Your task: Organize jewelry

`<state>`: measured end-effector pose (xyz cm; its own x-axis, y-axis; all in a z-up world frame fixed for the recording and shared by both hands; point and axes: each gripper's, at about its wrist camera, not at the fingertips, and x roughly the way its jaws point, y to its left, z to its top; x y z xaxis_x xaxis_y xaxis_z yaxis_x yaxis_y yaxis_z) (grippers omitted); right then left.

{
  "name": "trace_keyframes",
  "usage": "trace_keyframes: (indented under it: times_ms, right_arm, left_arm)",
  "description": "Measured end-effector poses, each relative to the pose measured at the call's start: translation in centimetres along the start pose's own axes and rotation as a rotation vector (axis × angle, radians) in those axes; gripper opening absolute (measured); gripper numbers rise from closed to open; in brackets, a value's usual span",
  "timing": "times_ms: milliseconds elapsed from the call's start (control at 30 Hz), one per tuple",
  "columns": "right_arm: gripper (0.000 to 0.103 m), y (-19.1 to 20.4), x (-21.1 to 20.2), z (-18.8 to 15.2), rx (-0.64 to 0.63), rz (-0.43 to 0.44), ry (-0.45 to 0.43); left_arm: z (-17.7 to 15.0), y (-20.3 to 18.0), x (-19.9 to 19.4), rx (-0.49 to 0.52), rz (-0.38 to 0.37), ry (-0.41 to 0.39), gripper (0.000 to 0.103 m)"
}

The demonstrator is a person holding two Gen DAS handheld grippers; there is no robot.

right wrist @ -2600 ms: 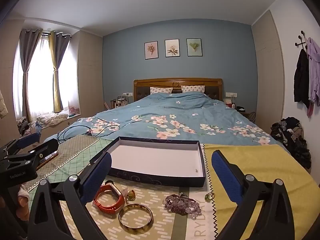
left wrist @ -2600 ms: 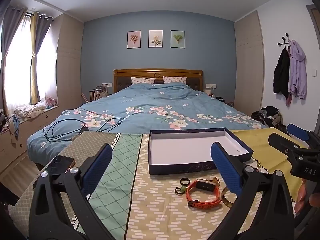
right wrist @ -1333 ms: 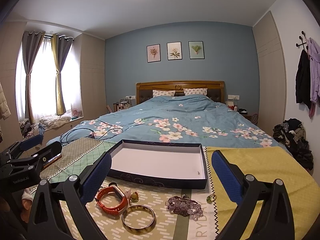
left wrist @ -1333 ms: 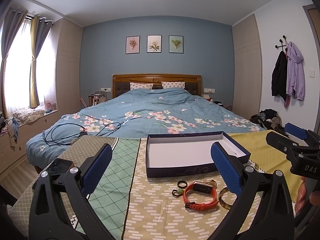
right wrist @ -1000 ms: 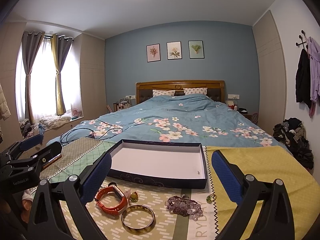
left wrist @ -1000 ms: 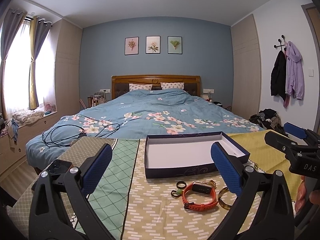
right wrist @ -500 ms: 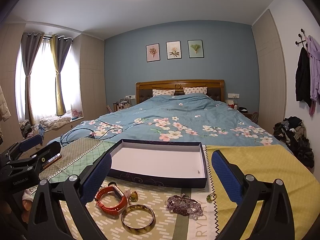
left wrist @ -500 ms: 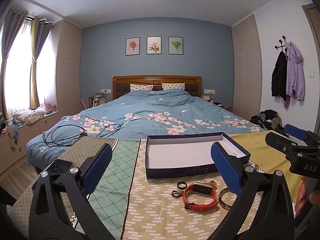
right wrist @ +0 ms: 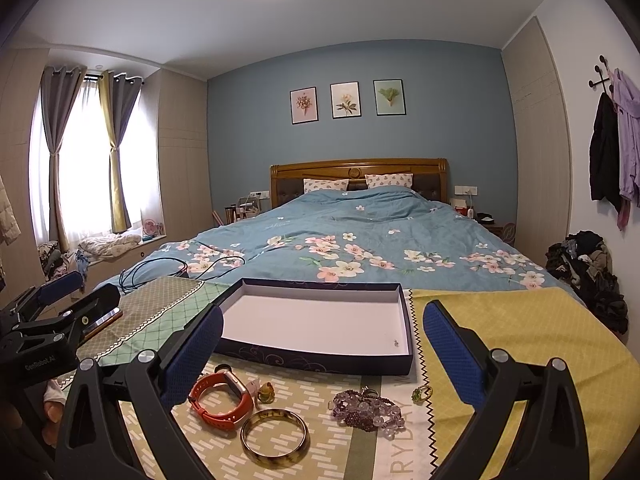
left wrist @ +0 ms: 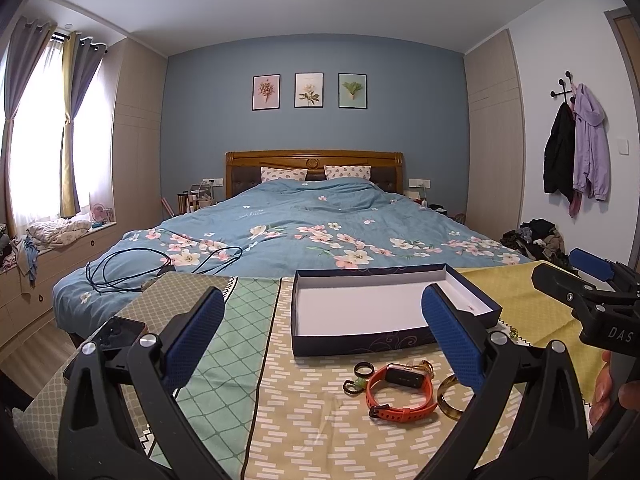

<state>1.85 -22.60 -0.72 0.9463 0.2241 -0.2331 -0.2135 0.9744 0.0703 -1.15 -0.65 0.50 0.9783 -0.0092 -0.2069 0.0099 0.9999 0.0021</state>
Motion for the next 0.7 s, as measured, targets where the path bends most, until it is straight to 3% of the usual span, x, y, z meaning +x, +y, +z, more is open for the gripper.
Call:
trace_keyframes:
  times_ms: [700]
  right_arm:
    - [0.097, -0.08, 0.11, 0.11, 0.003, 0.002, 0.004]
  left_arm:
    - [0.01, -0.01, 0.00, 0.000, -0.001, 0.000, 0.097]
